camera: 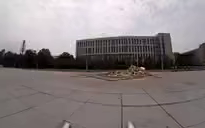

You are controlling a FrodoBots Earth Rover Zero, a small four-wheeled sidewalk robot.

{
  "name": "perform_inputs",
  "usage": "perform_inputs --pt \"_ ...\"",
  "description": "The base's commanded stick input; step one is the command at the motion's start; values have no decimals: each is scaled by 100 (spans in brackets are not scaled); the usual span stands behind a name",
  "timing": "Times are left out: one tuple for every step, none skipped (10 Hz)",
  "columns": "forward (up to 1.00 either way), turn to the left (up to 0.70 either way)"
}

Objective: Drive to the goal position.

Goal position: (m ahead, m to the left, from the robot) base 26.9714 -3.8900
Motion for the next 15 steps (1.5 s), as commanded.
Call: perform_inputs --pt "50 0" --pt "50 0" --pt "50 0" --pt "50 0" --pt "50 0" --pt "50 0" --pt "50 0" --pt "50 0" --pt "50 0" --pt "50 0" --pt "50 0" --pt "50 0" --pt "50 0" --pt "50 0" --pt "50 0"
